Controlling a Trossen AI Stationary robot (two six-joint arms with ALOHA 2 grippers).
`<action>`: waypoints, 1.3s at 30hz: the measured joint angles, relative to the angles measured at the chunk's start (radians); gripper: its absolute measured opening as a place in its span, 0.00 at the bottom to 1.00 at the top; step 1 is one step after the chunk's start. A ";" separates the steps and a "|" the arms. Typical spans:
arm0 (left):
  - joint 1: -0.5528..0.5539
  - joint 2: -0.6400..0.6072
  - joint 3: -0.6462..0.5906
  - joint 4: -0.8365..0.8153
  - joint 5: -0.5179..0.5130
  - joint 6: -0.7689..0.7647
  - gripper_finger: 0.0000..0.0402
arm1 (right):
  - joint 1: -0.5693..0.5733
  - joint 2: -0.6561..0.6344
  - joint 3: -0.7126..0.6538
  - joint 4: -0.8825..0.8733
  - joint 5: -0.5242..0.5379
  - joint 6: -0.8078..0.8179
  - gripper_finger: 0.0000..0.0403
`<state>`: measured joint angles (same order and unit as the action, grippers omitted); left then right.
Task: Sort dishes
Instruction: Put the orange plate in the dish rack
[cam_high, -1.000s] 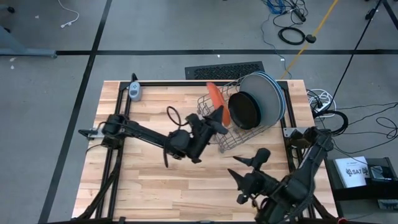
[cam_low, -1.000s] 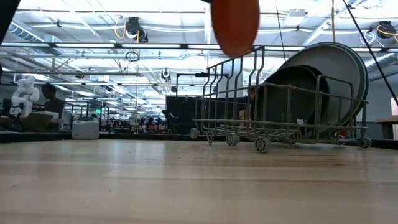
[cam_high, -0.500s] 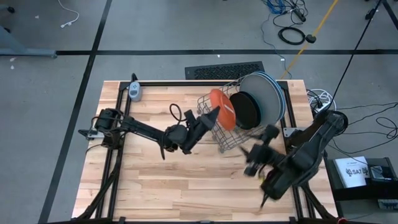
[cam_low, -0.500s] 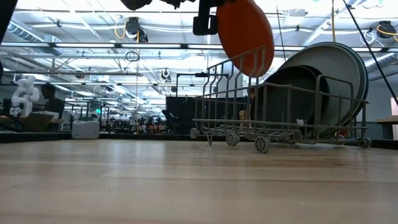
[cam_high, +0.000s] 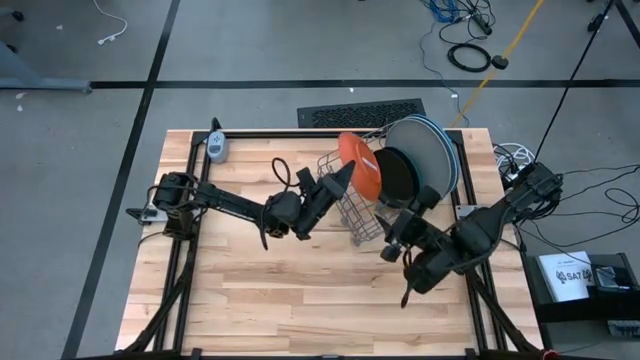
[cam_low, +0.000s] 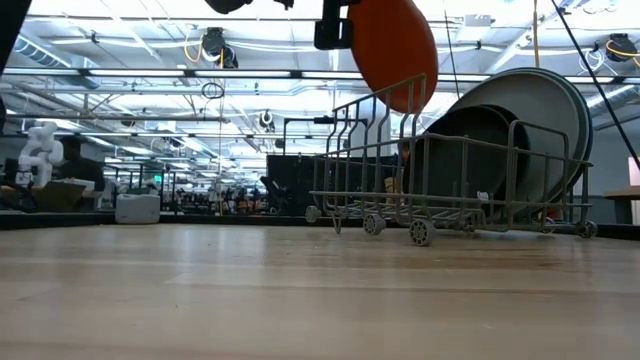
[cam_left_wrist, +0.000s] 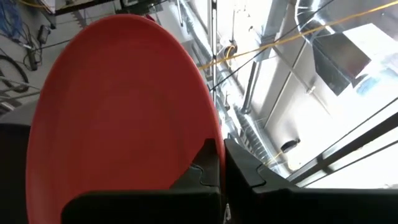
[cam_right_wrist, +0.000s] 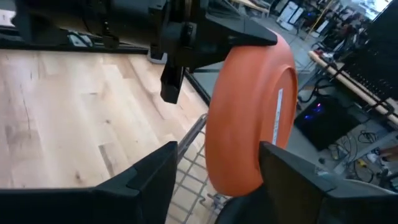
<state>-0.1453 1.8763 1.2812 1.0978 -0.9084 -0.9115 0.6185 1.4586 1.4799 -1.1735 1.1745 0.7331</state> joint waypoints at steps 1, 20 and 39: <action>0.002 0.000 0.000 -0.005 0.002 0.000 0.00 | -0.013 0.000 0.000 0.009 -0.007 -0.011 0.54; 0.014 0.000 0.000 -0.007 0.078 -0.071 0.00 | -0.103 0.006 0.000 0.087 -0.085 -0.155 0.80; 0.060 0.000 0.000 -0.006 0.112 0.000 0.00 | -0.172 0.006 -0.001 0.021 -0.130 -0.175 0.79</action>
<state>-0.0853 1.8763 1.2816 1.0920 -0.7964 -0.9120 0.4462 1.4647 1.4794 -1.1522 1.0448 0.5578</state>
